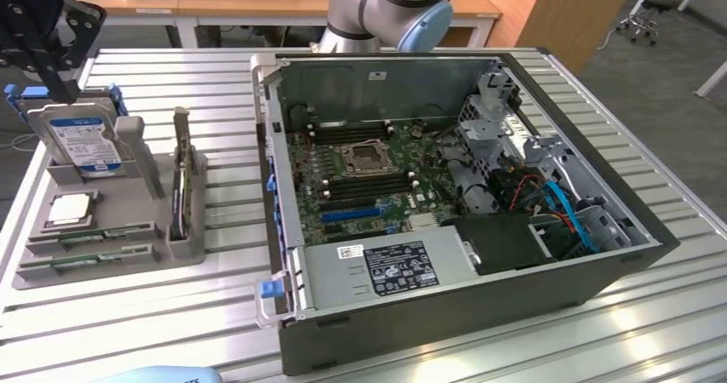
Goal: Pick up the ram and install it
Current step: 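Reach for the ram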
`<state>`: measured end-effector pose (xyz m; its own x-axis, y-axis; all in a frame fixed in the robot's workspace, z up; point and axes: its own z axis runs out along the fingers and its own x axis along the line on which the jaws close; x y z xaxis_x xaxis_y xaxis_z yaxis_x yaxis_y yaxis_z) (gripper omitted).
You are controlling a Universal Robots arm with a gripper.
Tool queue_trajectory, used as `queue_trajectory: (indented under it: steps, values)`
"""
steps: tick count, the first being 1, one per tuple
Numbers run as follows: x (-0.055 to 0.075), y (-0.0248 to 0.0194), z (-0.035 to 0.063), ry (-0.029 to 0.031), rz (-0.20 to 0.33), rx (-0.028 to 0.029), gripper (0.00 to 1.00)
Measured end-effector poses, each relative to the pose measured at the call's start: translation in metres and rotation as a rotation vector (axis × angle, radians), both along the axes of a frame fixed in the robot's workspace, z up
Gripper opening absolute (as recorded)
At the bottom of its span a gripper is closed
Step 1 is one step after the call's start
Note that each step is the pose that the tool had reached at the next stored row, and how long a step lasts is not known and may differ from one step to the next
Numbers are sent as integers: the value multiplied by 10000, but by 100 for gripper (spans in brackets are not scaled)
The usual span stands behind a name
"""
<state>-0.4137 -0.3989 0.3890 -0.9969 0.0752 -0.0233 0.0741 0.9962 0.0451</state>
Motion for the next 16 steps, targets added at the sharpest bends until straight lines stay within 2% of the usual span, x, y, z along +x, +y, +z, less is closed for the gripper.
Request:
queue_trajectory:
  steps: [11,16]
  values:
    - [-3,-2,0,0,-1,0,10]
    - [-2,-78,0,1,-1,0,10]
